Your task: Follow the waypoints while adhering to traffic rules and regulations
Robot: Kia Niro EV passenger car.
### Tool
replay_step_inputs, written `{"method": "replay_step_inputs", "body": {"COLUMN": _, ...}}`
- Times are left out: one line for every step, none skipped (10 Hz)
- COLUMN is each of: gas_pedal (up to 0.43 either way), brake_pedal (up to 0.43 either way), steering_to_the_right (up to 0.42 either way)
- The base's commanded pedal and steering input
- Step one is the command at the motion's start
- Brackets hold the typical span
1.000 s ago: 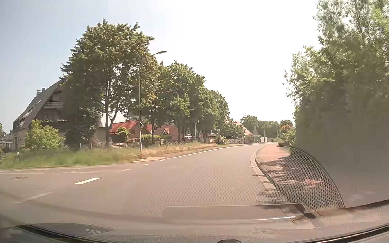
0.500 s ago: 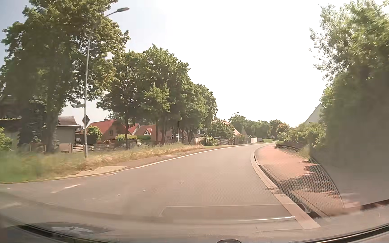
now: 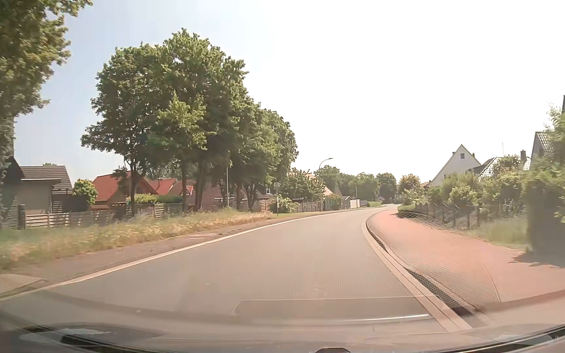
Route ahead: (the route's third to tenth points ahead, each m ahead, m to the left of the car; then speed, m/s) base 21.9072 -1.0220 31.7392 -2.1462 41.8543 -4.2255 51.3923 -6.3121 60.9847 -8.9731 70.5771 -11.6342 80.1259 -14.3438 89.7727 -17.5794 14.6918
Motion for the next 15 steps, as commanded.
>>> {"method": "replay_step_inputs", "body": {"gas_pedal": 0.118, "brake_pedal": 0.0, "steering_to_the_right": 0.03}}
{"method": "replay_step_inputs", "body": {"gas_pedal": 0.118, "brake_pedal": 0.0, "steering_to_the_right": 0.03}}
{"method": "replay_step_inputs", "body": {"gas_pedal": 0.11, "brake_pedal": 0.0, "steering_to_the_right": 0.03}}
{"method": "replay_step_inputs", "body": {"gas_pedal": 0.098, "brake_pedal": 0.0, "steering_to_the_right": 0.029}}
{"method": "replay_step_inputs", "body": {"gas_pedal": 0.098, "brake_pedal": 0.0, "steering_to_the_right": 0.029}}
{"method": "replay_step_inputs", "body": {"gas_pedal": 0.098, "brake_pedal": 0.0, "steering_to_the_right": 0.029}}
{"method": "replay_step_inputs", "body": {"gas_pedal": 0.098, "brake_pedal": 0.0, "steering_to_the_right": 0.029}}
{"method": "replay_step_inputs", "body": {"gas_pedal": 0.087, "brake_pedal": 0.0, "steering_to_the_right": 0.029}}
{"method": "replay_step_inputs", "body": {"gas_pedal": 0.087, "brake_pedal": 0.0, "steering_to_the_right": 0.029}}
{"method": "replay_step_inputs", "body": {"gas_pedal": 0.067, "brake_pedal": 0.0, "steering_to_the_right": 0.028}}
{"method": "replay_step_inputs", "body": {"gas_pedal": 0.059, "brake_pedal": 0.0, "steering_to_the_right": 0.027}}
{"method": "replay_step_inputs", "body": {"gas_pedal": 0.047, "brake_pedal": 0.0, "steering_to_the_right": 0.026}}
{"method": "replay_step_inputs", "body": {"gas_pedal": 0.039, "brake_pedal": 0.0, "steering_to_the_right": 0.025}}
{"method": "replay_step_inputs", "body": {"gas_pedal": 0.039, "brake_pedal": 0.0, "steering_to_the_right": 0.025}}
{"method": "replay_step_inputs", "body": {"gas_pedal": 0.039, "brake_pedal": 0.0, "steering_to_the_right": 0.024}}
